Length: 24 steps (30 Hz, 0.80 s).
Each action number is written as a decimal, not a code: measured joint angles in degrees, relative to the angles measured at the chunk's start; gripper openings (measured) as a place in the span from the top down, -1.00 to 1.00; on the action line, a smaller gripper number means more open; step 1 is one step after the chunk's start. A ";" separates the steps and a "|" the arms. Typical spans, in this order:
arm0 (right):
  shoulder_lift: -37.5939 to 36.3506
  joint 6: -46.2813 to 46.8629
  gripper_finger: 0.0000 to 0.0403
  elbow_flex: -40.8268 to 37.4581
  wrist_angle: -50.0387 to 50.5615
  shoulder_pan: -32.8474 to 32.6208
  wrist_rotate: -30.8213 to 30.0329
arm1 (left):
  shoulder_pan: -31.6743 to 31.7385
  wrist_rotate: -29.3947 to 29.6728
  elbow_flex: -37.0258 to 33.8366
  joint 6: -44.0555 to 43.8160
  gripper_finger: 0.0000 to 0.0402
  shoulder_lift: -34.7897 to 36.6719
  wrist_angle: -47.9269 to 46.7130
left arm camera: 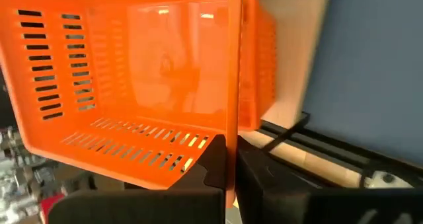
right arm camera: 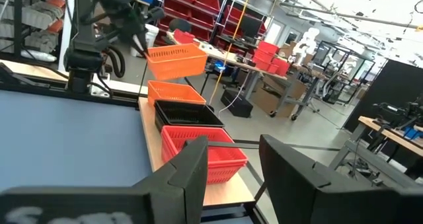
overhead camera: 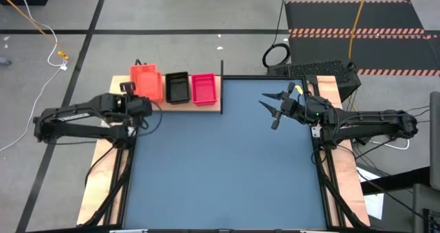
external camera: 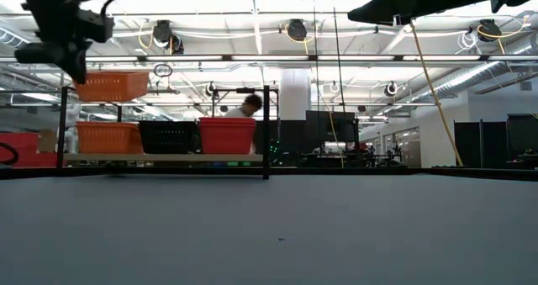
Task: Stack baskets on shelf by color
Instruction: Stack the orange bin on top of the other orange bin on the shelf
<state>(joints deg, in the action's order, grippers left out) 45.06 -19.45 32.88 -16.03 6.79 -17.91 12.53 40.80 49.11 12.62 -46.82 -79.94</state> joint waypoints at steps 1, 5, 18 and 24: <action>0.00 -0.16 0.36 0.00 0.00 0.00 0.00 | 1.76 -0.06 -0.05 1.61 0.97 -0.01 1.49; 0.00 -1.14 0.36 0.00 -0.05 0.00 0.00 | 8.49 -3.36 -0.04 10.21 0.97 -0.08 9.37; 0.00 -2.26 0.36 0.00 0.00 0.00 0.00 | 26.08 -15.27 -0.03 21.57 0.93 -5.40 14.02; 0.00 -2.26 0.36 0.00 0.02 0.00 0.00 | 29.40 -19.34 -0.03 23.14 0.96 -8.36 14.05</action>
<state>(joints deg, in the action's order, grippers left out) 45.06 -21.71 32.88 -16.01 6.79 -17.91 41.93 21.45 49.08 35.75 -55.18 -65.89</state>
